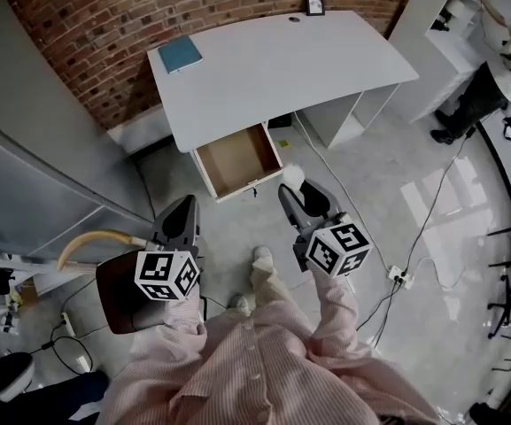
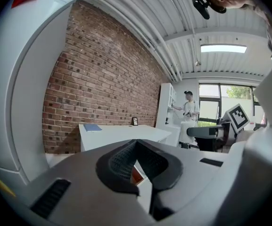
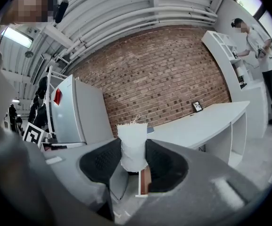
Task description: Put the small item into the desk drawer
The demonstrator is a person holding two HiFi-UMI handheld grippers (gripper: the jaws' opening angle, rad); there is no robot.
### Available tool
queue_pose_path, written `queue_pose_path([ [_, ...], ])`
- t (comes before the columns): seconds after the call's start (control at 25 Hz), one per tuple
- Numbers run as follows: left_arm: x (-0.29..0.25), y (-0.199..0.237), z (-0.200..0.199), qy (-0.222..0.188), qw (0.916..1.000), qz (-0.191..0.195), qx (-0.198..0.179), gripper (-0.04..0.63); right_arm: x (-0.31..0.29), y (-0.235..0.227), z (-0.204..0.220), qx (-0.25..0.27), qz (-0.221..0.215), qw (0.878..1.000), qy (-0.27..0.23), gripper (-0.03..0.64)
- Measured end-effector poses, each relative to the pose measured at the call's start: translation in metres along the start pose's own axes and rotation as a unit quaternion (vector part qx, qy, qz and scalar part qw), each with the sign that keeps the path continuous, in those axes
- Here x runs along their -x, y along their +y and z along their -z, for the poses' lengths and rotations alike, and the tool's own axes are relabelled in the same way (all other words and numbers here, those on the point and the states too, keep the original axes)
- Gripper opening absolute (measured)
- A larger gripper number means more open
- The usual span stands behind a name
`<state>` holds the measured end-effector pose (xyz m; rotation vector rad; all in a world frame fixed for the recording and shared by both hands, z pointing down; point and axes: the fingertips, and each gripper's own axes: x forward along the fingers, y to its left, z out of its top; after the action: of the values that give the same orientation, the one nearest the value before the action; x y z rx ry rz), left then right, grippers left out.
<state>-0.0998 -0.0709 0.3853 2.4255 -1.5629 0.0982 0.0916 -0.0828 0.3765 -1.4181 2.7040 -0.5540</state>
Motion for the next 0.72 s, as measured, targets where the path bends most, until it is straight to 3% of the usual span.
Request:
queue_pose_path([
  [0.4, -0.095, 0.02, 0.028, 0.038, 0.9971, -0.042, 0.05, -0.002, -0.084, -0.062, 0.005, -0.009, -0.072, 0.996, 0.052, 0.164],
  [0.72, -0.129, 0.037, 0.057, 0.067, 0.9923, -0.069, 0.079, -0.002, -0.133, -0.082, 0.046, -0.003, -0.116, 0.985, 0.125, 0.164],
])
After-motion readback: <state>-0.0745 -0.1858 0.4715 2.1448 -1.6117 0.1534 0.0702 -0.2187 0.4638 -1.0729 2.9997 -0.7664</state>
